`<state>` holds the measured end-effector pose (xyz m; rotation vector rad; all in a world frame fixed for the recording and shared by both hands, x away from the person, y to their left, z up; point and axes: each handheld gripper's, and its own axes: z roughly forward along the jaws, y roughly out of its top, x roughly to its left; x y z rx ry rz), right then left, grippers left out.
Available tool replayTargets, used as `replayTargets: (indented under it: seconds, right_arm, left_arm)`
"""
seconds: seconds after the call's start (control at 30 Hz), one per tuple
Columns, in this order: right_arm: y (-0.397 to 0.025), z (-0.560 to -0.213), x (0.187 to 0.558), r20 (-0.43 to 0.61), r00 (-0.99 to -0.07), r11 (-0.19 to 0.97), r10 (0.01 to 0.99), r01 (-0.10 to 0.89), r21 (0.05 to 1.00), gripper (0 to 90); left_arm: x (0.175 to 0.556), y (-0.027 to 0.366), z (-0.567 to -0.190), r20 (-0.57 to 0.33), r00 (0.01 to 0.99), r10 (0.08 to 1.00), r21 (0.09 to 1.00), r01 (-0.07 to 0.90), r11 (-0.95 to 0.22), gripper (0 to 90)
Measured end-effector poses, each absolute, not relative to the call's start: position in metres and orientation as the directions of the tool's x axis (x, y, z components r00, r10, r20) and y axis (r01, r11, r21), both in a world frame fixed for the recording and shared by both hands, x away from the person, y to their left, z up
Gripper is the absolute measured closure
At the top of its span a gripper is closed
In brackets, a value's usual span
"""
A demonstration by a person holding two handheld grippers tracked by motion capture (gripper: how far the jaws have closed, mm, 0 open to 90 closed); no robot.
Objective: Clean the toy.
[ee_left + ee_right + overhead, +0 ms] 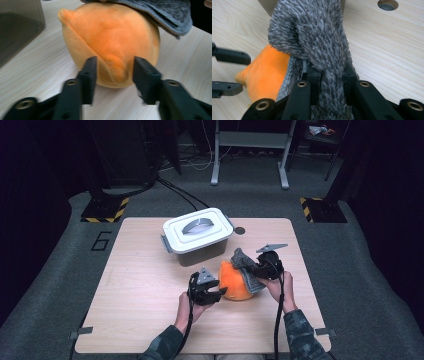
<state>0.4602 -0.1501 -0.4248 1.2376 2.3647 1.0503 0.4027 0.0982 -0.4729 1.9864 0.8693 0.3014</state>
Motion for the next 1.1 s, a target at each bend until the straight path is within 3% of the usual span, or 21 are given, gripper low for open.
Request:
replayTargets:
  seconds: [0.07,0.13,0.3,0.47,0.73,1.1]
  right_arm:
    - [-0.150,-0.426,0.459,0.084,-0.598,0.374,0.797,0.597,0.710,75.3]
    - [-0.152,-0.427,0.458,0.091,-0.593,0.366,0.800,0.601,0.710,75.3]
    - [-0.155,-0.428,0.457,0.093,-0.590,0.360,0.802,0.602,0.712,75.2]
    - [-0.150,-0.413,0.456,0.092,-0.587,0.345,0.805,0.588,0.731,75.2]
    - [-0.119,-0.400,0.458,0.070,-0.644,0.395,0.762,0.547,0.739,74.7]
    - [-0.112,-0.409,0.460,-0.005,-0.608,0.431,0.794,0.558,0.709,74.9]
  left_arm:
    - [0.404,0.098,-0.474,-0.138,0.717,0.684,0.820,0.470,-0.327,43.2]
    - [0.409,0.094,-0.479,-0.158,0.723,0.672,0.797,0.495,-0.347,43.8]
    - [0.408,0.087,-0.478,-0.142,0.731,0.668,0.795,0.485,-0.363,63.9]
    - [0.406,0.085,-0.476,-0.115,0.744,0.658,0.797,0.465,-0.386,72.4]
    - [0.401,0.078,-0.473,-0.048,0.775,0.630,0.805,0.403,-0.435,75.1]
    - [0.400,0.079,-0.477,-0.048,0.769,0.637,0.808,0.405,-0.428,76.2]
